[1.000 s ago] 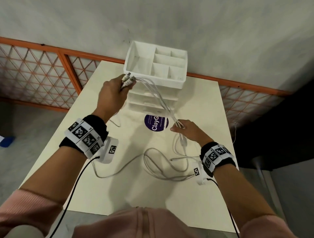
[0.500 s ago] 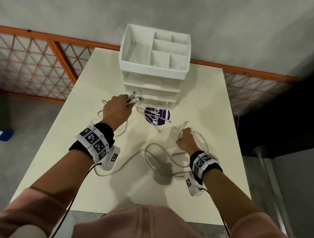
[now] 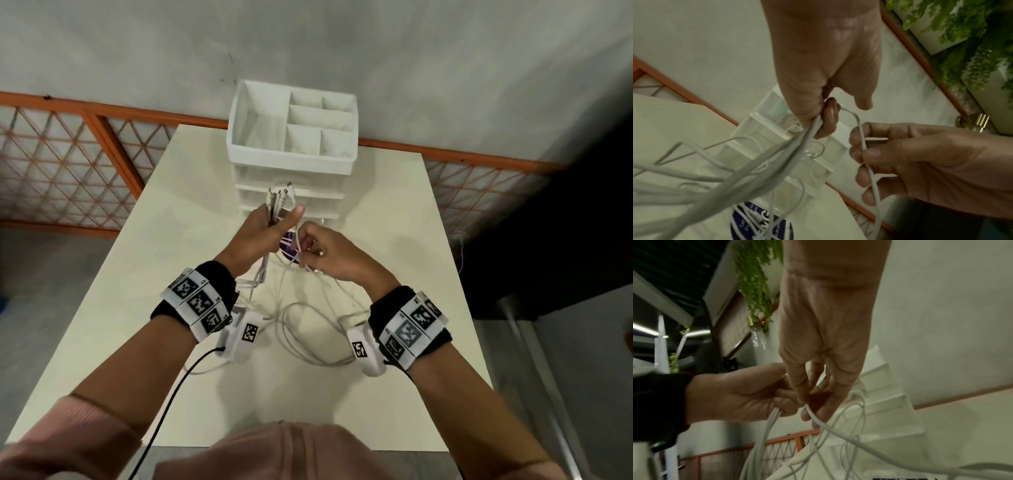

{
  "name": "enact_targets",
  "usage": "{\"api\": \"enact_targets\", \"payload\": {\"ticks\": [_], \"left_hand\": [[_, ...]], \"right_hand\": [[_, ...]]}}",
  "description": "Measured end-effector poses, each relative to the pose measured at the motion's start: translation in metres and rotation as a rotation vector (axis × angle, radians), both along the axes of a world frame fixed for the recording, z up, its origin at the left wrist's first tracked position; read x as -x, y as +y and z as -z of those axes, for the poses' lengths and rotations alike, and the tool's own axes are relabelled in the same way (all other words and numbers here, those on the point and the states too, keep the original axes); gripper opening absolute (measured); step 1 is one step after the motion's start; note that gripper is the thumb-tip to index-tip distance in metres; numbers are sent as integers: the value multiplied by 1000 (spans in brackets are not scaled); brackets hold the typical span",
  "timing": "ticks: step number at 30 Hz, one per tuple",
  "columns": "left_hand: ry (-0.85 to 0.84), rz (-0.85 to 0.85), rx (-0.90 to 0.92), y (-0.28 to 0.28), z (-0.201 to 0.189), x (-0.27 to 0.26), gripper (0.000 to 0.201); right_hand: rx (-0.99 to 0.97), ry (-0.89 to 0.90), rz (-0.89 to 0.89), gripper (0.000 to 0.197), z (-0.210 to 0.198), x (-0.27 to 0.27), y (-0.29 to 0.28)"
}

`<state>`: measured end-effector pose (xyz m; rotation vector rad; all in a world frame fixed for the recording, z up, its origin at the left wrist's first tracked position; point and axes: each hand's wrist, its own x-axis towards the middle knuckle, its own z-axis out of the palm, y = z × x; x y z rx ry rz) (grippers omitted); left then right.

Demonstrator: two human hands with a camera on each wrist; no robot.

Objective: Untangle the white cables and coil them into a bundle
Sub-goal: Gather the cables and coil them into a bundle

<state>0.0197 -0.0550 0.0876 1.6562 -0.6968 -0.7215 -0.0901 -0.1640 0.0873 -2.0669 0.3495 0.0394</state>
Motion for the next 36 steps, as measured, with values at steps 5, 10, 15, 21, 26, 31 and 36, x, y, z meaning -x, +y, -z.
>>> {"api": "enact_targets", "payload": {"ticks": [5,10,15,21,26,31,36], "left_hand": [[180,20,79,7,-13,11,34],[56,-13,64,16,-16,7,30],[162,-227,387,28,-29,-18,37],[56,-315,436,37,-38,-11,42],[-285,94,127,28,-37,27,15],[-320,98,96,17,-32,40,22],[-298,-382,333,27,-55,12,24]], "right_hand": [[-20,-41,-77,7,2,4,17],[-14,-20,-165,15,12,14,14],[-5,-3,-39,29,23,51,-26],[-16,92,53,24,16,78,-69],[-38,-23,-17,20,-29,64,-52],[-93,-166,-23,22,-56,49,-34],[-90,13,-39,28,-8,63,-41]]}}
